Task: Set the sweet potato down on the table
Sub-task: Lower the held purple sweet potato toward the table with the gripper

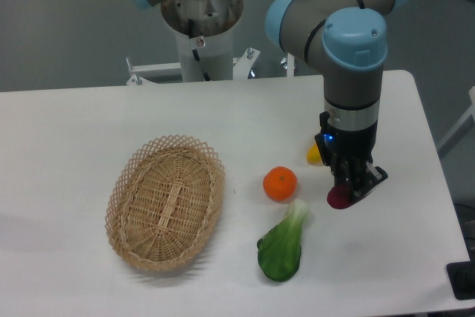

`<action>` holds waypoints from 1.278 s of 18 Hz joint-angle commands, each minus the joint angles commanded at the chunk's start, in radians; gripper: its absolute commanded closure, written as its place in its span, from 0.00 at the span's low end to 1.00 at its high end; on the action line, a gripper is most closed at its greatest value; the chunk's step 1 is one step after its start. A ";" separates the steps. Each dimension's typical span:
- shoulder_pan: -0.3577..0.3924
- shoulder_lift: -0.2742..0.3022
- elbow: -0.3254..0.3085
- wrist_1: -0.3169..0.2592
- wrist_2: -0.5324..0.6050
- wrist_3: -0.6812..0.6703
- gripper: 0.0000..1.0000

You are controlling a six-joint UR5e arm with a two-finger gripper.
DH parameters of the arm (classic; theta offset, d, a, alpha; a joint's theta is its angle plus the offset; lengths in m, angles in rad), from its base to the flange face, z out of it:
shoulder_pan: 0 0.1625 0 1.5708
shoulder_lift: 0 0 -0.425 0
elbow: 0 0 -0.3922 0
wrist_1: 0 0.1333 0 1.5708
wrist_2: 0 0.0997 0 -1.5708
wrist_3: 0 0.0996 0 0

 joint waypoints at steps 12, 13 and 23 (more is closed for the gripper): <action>-0.014 -0.017 -0.008 0.003 0.006 -0.057 0.64; -0.018 -0.020 -0.008 0.006 0.008 -0.072 0.64; -0.078 -0.132 -0.055 0.218 0.047 -0.285 0.64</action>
